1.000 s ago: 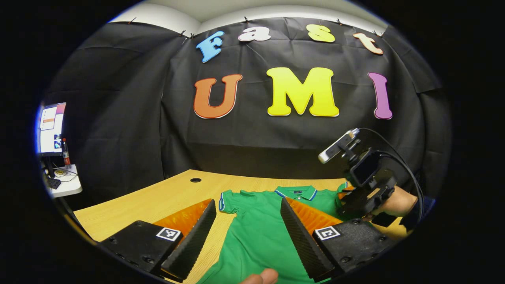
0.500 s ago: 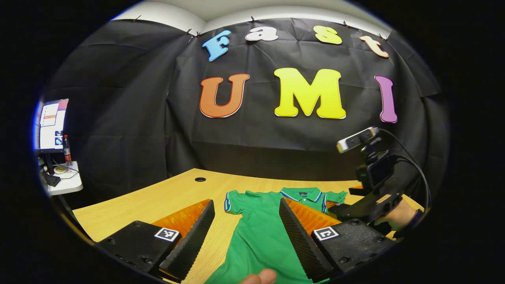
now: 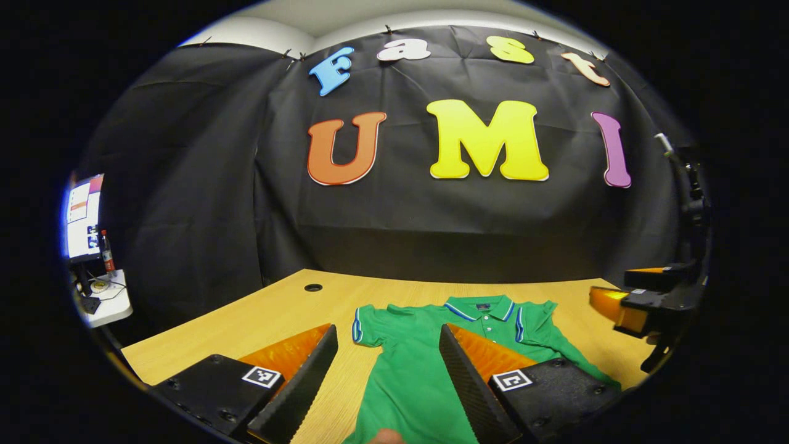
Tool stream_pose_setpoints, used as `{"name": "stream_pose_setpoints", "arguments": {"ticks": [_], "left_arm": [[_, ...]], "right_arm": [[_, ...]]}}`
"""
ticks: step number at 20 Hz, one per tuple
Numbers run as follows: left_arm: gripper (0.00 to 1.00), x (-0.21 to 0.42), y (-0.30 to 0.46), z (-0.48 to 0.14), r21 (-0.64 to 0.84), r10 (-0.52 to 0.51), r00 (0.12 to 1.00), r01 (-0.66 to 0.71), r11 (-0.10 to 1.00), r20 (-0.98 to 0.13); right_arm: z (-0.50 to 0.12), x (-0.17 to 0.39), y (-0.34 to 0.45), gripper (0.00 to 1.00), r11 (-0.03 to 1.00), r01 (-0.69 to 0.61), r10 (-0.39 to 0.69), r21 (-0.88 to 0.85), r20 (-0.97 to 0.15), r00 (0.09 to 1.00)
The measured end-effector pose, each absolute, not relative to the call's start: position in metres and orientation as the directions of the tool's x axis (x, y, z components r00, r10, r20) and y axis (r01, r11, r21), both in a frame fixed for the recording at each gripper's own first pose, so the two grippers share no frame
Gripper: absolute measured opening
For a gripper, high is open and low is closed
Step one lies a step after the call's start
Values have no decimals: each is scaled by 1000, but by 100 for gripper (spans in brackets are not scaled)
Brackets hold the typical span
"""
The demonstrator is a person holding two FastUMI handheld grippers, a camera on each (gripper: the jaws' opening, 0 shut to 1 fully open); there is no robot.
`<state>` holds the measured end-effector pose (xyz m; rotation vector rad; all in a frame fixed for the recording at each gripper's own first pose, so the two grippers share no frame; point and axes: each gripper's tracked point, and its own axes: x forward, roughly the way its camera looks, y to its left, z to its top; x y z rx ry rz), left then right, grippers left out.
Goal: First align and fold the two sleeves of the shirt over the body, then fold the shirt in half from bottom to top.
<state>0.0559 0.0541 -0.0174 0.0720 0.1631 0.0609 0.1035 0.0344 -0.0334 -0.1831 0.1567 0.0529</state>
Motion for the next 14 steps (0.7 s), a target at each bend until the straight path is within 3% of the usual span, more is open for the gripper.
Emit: {"name": "stream_pose_setpoints", "arguments": {"ticks": [1,5,8,10,14], "left_arm": [[100,66,59,-18,69,72,981,-60,996,-180],[100,112,80,-3,16,78,972,-77,997,-219],[100,151,93,-1,23,85,969,-82,996,-231],[100,176,96,-15,38,72,960,-64,997,-271],[100,220,116,-76,8,103,908,-109,994,-407]], "right_arm": [[-24,92,27,97,985,-49,27,-164,-132,991],[-19,52,3,95,992,-58,45,-115,-114,992],[-20,38,-23,94,985,-36,23,-169,-77,997],[-23,39,-30,95,982,-27,19,-188,-44,999],[-47,50,-44,97,980,-33,14,-197,-94,995]]}}
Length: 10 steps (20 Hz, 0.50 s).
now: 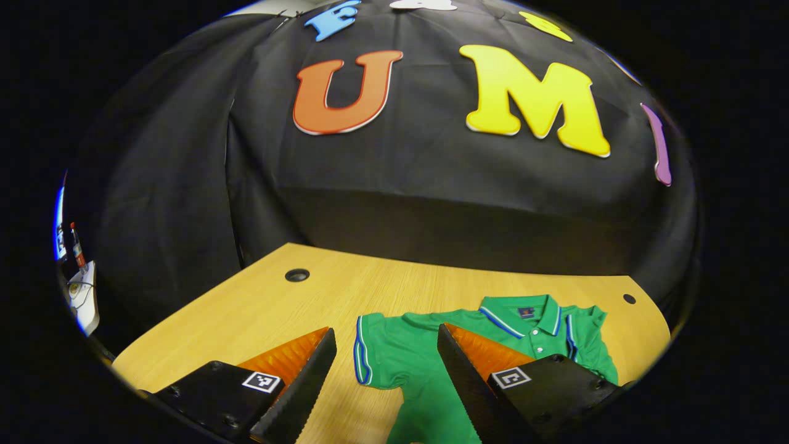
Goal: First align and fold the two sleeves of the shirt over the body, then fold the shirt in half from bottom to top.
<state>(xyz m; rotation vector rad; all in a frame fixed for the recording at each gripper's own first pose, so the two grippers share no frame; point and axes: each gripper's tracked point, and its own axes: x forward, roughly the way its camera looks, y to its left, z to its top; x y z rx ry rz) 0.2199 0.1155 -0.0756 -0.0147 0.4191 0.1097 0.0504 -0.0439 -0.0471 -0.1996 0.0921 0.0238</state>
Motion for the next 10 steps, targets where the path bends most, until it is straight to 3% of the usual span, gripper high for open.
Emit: {"name": "stream_pose_setpoints", "arguments": {"ticks": [1,5,10], "left_arm": [[100,228,120,-93,-3,105,889,-118,993,-446],[99,249,126,-131,-82,64,850,-124,989,-523],[82,257,121,-161,-142,20,812,-126,982,-583]], "right_arm": [[-51,53,-47,94,979,-34,14,-199,-99,995],[-69,55,-46,98,989,-79,58,-121,-167,984],[-60,52,-48,95,991,-89,75,-100,-138,988]]}}
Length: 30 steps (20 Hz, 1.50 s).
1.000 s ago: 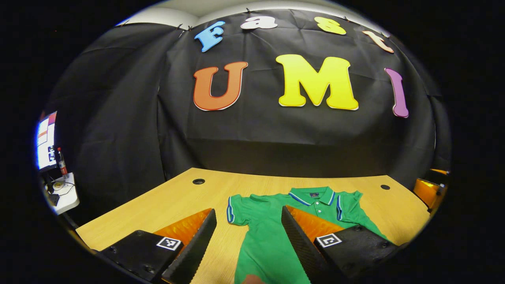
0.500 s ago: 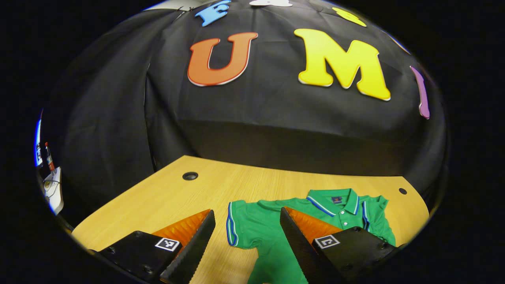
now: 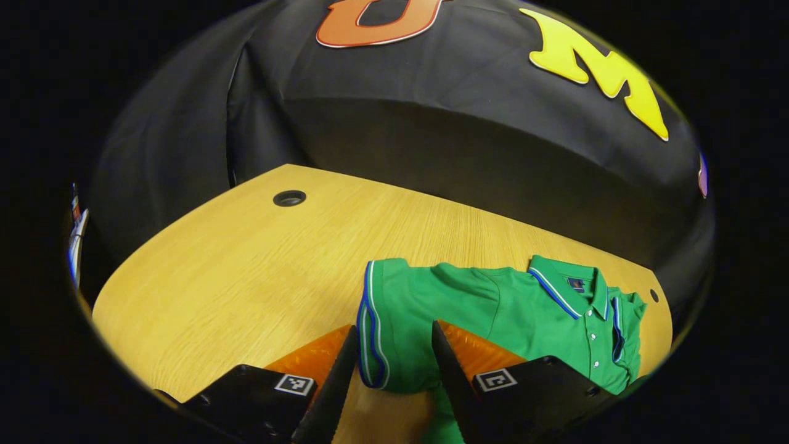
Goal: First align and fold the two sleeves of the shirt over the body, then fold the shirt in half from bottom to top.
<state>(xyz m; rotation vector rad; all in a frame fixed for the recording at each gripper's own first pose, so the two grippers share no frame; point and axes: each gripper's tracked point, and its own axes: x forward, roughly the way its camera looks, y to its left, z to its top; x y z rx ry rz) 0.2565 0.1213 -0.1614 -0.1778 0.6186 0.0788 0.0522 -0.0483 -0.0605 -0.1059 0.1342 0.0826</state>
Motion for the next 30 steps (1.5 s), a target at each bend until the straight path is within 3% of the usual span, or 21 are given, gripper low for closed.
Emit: {"name": "stream_pose_setpoints", "arguments": {"ticks": [3,4,9,21,26,30], "left_arm": [[68,260,129,-163,-109,45,804,-136,985,-594],[51,259,131,-165,-114,52,793,-152,982,-607],[9,261,134,-165,-201,29,797,-187,961,-604],[6,261,59,-106,-134,-52,838,-25,991,-542],[6,255,16,-116,3,-32,829,41,999,-558],[8,252,-17,-121,43,-32,825,68,997,-564]], "right_arm": [[-60,49,-42,95,988,-104,89,-114,-128,988],[-60,48,-41,95,988,-108,93,-113,-129,987],[-56,52,-44,97,992,-93,85,-80,-105,991],[-56,51,-48,95,992,-74,66,-100,-90,994],[-53,50,-44,95,989,-64,56,-137,-56,997],[-56,53,-57,94,986,4,-14,-167,-55,998]]}}
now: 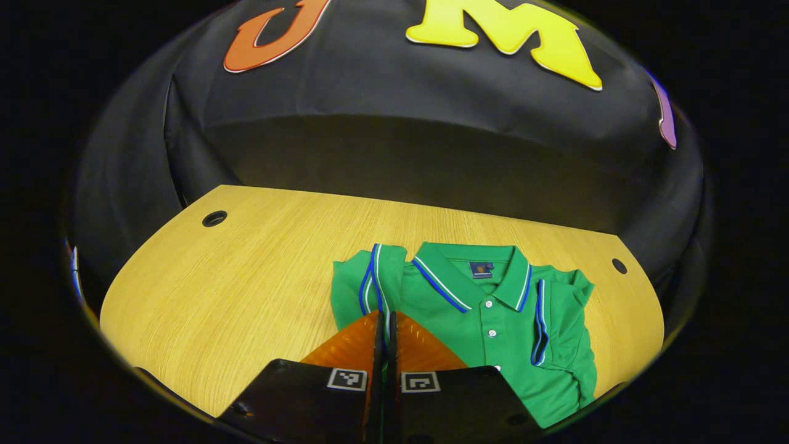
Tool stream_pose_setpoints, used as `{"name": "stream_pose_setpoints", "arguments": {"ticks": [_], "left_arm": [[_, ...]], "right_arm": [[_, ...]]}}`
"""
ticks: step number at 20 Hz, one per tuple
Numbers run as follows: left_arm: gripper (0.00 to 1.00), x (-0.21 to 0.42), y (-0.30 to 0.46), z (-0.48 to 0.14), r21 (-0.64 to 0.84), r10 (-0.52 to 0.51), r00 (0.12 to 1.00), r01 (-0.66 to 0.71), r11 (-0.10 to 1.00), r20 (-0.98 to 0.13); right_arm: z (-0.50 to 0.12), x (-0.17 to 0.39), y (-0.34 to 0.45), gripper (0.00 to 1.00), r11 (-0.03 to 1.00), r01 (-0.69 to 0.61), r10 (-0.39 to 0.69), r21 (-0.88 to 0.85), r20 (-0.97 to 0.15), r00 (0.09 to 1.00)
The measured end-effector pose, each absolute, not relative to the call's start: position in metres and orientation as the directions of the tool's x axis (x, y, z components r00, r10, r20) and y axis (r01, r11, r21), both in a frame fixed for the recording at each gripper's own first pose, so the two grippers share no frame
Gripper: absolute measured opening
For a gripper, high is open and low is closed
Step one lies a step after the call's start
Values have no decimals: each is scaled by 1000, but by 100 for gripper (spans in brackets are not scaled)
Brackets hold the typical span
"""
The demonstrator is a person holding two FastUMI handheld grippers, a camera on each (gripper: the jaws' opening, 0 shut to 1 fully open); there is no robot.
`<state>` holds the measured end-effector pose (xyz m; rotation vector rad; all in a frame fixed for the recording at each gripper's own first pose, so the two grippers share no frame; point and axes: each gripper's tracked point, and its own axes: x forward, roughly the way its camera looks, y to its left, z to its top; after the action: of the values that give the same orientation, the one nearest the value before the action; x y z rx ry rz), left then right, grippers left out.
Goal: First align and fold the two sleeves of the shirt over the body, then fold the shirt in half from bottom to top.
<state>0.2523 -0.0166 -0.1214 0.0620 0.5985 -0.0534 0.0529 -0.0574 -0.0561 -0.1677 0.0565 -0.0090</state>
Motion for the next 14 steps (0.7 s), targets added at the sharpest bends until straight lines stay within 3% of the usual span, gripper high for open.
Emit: {"name": "stream_pose_setpoints", "arguments": {"ticks": [2,4,6,7,10,14], "left_arm": [[13,246,-34,-118,25,-54,826,82,996,-561],[33,240,-47,-110,13,-81,834,105,994,-546],[93,233,-43,-97,63,-41,854,87,994,-519],[100,227,-45,-89,52,-50,861,88,995,-507],[100,196,-45,-66,-22,-98,870,100,995,-482],[100,151,-18,-24,6,-95,908,106,994,-407]], "right_arm": [[-55,53,-57,95,987,10,-18,-159,-45,999],[-54,54,-55,96,988,3,-8,-154,-35,999],[-53,55,-54,96,987,2,-7,-161,-27,1000],[-53,54,-52,96,987,-1,-3,-160,-25,1000],[-50,50,-42,97,991,-23,20,-131,-26,999],[-37,33,-28,95,990,-39,37,-134,-14,999]]}}
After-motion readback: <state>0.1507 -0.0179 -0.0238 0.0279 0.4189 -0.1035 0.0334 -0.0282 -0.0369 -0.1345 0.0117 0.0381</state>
